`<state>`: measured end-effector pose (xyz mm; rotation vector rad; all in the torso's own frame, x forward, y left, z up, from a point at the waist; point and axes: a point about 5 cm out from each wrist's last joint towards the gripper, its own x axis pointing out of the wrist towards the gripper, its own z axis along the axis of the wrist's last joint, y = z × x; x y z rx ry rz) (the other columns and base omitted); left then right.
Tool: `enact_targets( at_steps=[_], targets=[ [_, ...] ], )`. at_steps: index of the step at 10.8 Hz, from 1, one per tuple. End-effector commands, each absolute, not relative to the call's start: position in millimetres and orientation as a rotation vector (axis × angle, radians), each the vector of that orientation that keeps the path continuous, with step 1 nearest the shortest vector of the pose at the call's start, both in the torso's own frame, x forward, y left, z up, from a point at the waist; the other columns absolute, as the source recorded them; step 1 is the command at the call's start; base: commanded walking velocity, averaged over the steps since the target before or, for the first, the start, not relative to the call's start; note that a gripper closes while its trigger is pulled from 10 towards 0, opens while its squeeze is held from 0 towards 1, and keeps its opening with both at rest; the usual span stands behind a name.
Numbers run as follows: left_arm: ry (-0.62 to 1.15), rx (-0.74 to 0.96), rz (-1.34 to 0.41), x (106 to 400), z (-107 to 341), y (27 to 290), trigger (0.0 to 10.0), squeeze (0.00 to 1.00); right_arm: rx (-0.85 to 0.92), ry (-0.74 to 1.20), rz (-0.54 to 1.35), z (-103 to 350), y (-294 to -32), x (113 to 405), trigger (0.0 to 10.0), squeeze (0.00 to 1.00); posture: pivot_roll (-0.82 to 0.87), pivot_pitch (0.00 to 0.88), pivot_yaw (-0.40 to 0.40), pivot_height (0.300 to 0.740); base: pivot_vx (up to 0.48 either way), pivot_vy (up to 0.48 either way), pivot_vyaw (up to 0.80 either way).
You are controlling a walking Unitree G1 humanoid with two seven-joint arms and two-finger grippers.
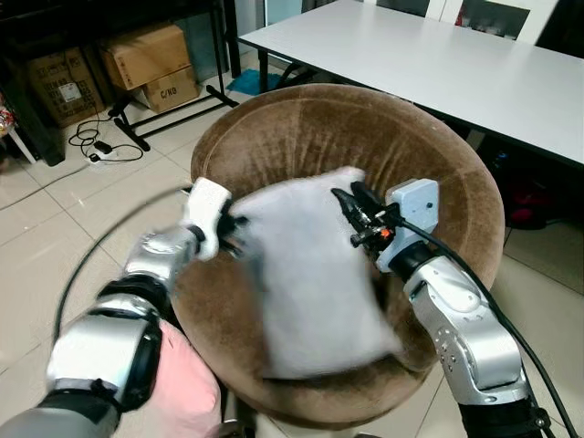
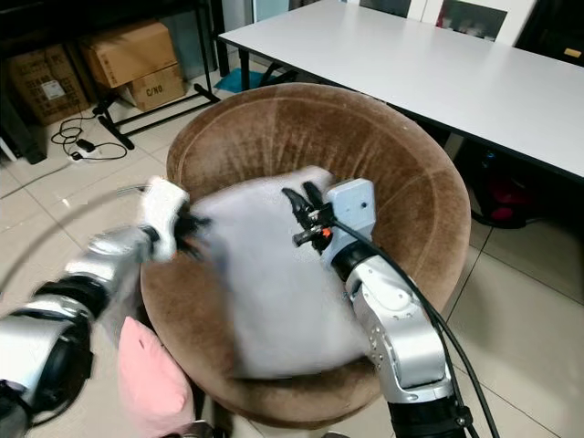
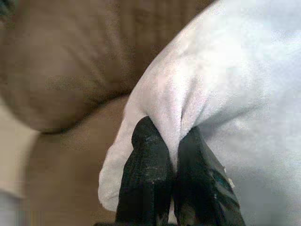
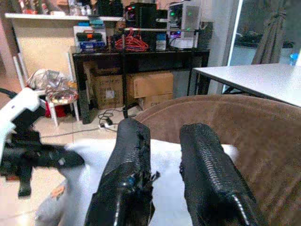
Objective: Move the pillow to the sofa from floor
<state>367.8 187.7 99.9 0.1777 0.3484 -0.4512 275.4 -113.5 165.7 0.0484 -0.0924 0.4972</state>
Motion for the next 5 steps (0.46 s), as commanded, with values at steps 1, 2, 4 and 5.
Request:
enact_targets(
  at_steps=[1,2,4,5],
  targets=[
    [0.235,0.230,-0.386,381.0,128.6,195.4,0.0,0.00,0.085,-0.130,0.492,173.7,-119.9,277.5,10.0,1.00,-0.07,0.000,0.025,0.740,0.000,0.000,0.00],
    [0.170,0.298,-0.381,387.7,146.4,196.3,0.0,0.00,0.064,-0.148,0.445,177.5,-129.5,281.8,10.0,1.00,-0.07,0.000,0.025,0.740,0.000,0.000,0.00],
    [0.046,0.421,-0.386,399.1,179.0,187.1,0.0,0.00,-0.006,-0.207,0.355,190.0,-143.6,289.6,10.0,1.00,-0.09,0.000,0.035,0.740,0.000,0.000,0.00],
    [-0.031,0.473,-0.398,404.3,196.9,176.3,0.0,0.00,-0.026,-0.237,0.302,197.3,-151.5,294.3,10.0,1.00,-0.09,0.000,0.033,0.740,0.000,0.000,0.00]
  ],
)
